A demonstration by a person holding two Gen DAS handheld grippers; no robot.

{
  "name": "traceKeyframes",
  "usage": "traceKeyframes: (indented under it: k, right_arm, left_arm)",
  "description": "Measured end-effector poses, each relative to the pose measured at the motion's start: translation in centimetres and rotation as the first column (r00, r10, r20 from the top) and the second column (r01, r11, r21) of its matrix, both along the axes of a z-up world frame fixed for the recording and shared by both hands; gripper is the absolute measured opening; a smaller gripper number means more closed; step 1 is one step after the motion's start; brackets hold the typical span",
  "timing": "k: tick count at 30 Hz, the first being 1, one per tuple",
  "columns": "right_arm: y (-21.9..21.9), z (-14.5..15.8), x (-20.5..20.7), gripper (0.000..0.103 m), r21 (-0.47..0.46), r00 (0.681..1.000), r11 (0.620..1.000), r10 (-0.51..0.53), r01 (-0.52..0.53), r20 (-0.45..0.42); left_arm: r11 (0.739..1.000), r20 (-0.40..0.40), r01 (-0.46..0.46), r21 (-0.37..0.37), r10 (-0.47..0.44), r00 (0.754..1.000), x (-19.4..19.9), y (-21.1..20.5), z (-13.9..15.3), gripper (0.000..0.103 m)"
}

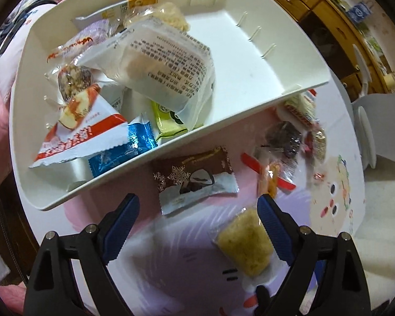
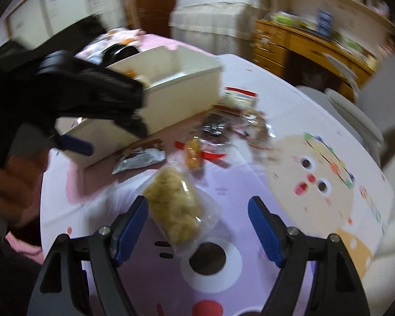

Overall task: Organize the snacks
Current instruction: 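Grasp the crumbly cake bag with the right gripper while the left gripper grasps the brown chocolate packet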

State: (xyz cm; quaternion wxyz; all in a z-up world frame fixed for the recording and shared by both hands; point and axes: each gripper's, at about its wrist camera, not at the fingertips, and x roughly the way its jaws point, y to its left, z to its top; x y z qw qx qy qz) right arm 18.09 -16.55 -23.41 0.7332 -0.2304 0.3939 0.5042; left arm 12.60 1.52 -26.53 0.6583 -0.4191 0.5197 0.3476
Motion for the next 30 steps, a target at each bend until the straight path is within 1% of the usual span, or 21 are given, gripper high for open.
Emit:
traceKeyframes:
  k: [4, 8, 13, 18, 21, 22, 25, 27, 28, 30]
  right_arm:
    - [1.2, -1.6, -0.1, 0.08, -0.043, 0.996, 0.996, 0.086, -0.085, 0.031]
    - [2.0, -2.8, 0.2, 0.08, -0.067, 0.99, 0.989, 0.137, -0.134, 0.034]
    - [3.1, -3.7, 0.4, 0.08, -0.069, 0.981, 0.979, 0.192, -0.192, -0.016]
    - [4.1, -4.5, -0.3, 0.08, -0.078, 0.971, 0.968, 0.235, -0.237, -0.037]
    - [4.4, -5.0, -0.5, 0.08, -0.078, 0.972, 0.97, 0.227, -0.231, -0.05]
    - [4.5, -5.1, -0.5, 0.08, -0.077, 0.974, 0.972, 0.22, -0.224, -0.057]
    - [4.4, -5.1, -0.6, 0.076, -0.069, 0.979, 0.977, 0.199, -0.202, -0.052]
    - [4.4, -5.2, -0.6, 0.074, -0.069, 0.981, 0.98, 0.186, -0.189, -0.054]
    - [4.3, -5.1, -0.6, 0.073, -0.068, 0.983, 0.982, 0.173, -0.177, -0.055]
    - [4.2, -5.1, -0.6, 0.063, -0.068, 0.987, 0.986, 0.15, -0.153, -0.048]
  left_arm:
    - [1.0, -0.026, -0.024, -0.004, 0.024, 0.999, 0.7, 0.4, -1.3, 0.09]
    - [0.999, -0.061, -0.037, -0.017, 0.036, 0.998, 1.4, 0.8, -2.6, 0.09]
    - [0.998, -0.085, -0.06, -0.034, 0.057, 0.995, 1.7, 1.4, -3.9, 0.09]
    - [0.997, -0.097, -0.067, -0.046, 0.062, 0.993, 2.1, 2.1, -4.9, 0.09]
    - [0.996, -0.099, -0.076, -0.044, 0.071, 0.993, 2.4, 2.7, -5.3, 0.088]
    - [0.996, -0.106, -0.075, -0.044, 0.07, 0.992, 2.6, 2.9, -5.5, 0.085]
    - [0.997, -0.118, -0.068, -0.037, 0.064, 0.991, 2.8, 3.3, -5.9, 0.084]
    - [0.998, -0.132, -0.064, -0.029, 0.06, 0.989, 3.1, 3.3, -5.9, 0.083]
    - [0.998, -0.14, -0.065, -0.026, 0.06, 0.988, 3.2, 3.2, -5.9, 0.08]
    - [0.998, -0.155, -0.06, -0.022, 0.056, 0.986, 3.3, 3.0, -6.0, 0.078]
